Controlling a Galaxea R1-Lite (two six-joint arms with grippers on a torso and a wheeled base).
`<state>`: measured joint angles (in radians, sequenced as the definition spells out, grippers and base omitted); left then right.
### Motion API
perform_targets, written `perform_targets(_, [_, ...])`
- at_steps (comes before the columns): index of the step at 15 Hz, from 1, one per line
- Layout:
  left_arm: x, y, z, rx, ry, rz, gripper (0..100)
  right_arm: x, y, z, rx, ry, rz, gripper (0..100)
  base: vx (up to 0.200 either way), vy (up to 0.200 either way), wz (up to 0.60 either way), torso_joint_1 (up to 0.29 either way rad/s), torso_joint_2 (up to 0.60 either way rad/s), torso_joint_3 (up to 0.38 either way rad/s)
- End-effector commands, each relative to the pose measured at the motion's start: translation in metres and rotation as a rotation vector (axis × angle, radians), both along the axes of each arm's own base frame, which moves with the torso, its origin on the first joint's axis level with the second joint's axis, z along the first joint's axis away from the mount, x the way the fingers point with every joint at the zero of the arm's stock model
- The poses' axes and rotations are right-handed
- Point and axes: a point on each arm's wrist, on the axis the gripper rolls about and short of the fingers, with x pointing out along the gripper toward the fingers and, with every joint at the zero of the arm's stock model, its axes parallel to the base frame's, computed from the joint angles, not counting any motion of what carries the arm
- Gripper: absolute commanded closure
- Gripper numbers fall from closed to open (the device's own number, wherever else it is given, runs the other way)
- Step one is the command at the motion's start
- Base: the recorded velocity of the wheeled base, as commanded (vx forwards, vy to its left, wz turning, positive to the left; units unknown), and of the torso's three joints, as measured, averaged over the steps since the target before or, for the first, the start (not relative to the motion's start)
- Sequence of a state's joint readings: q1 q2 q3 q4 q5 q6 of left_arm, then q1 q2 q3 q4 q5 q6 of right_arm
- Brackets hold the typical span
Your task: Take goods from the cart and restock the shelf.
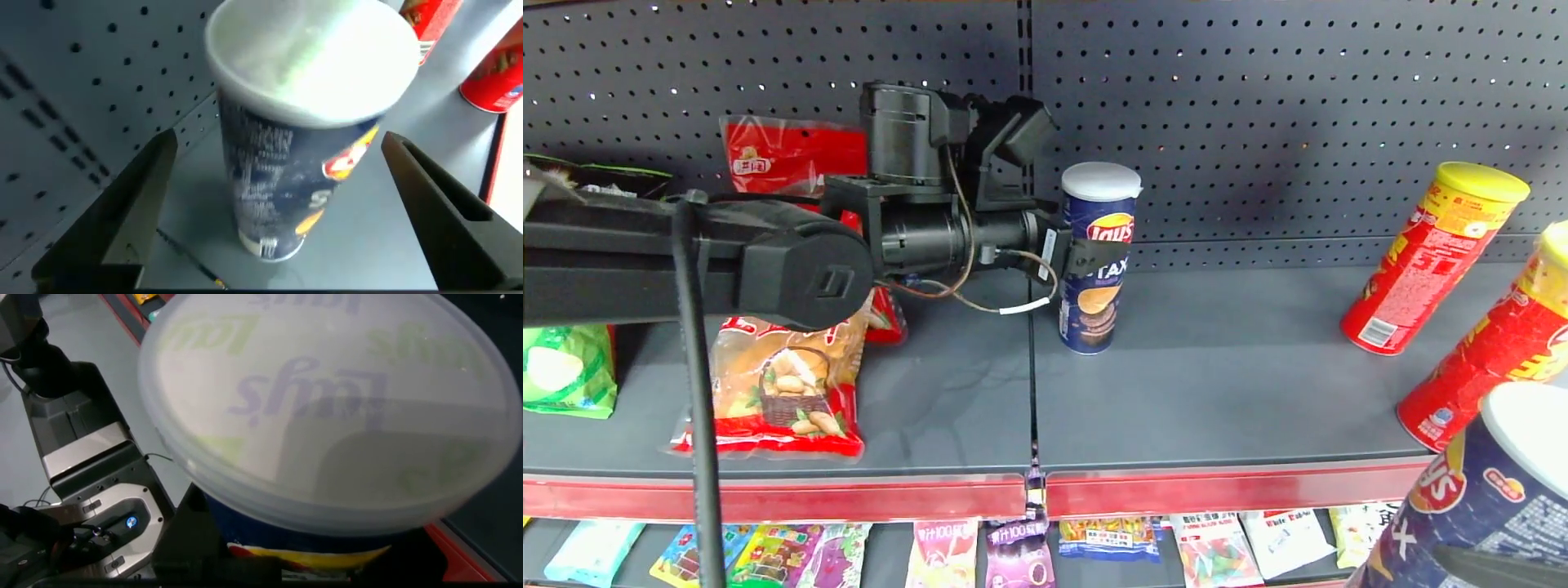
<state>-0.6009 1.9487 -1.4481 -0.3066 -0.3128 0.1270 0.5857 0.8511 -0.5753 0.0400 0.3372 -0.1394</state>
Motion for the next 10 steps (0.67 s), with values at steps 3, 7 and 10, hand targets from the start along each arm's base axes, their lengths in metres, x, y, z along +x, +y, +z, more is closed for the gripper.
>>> perform_targets(3, [0.005,-0.010,-0.008,0.009,0.009,-0.005,0,0.000,0.000,-0.001,-0.004,0.005,0.001,100,0.000,0.000,0.00,0.000,0.00,0.000])
perform_targets(7, [0.010,-0.014,-0.017,0.017,0.021,-0.008,100,0.000,0.000,-0.001,-0.004,0.005,0.001,100,0.000,0.000,0.00,0.000,0.00,0.000])
perform_targets(10, [0.008,-0.015,-0.016,0.015,0.021,-0.019,100,0.000,0.000,-0.002,-0.004,0.008,0.000,100,0.000,0.000,0.00,0.000,0.00,0.000])
